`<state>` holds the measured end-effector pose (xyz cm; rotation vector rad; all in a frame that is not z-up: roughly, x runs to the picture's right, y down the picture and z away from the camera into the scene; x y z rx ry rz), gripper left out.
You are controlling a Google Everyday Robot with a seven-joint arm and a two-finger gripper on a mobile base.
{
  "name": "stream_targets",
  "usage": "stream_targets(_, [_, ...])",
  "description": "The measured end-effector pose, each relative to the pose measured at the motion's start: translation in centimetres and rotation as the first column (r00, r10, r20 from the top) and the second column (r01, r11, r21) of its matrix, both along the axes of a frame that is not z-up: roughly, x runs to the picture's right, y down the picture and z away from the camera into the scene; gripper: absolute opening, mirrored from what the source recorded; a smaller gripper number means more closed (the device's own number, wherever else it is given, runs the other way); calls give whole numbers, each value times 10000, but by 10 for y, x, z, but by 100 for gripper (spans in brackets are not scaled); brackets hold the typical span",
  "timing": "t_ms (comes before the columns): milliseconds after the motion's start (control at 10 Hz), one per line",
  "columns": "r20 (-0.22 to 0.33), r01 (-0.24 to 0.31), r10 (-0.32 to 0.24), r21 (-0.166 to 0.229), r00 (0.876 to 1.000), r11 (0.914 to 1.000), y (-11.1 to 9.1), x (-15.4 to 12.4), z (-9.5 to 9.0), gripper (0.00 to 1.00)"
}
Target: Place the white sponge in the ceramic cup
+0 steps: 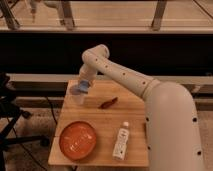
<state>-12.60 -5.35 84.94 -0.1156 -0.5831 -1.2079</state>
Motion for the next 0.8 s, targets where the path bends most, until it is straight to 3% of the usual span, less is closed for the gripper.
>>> stream_targets(800, [556,1035,-1070,638,9927,9926,5,-21,-12,4])
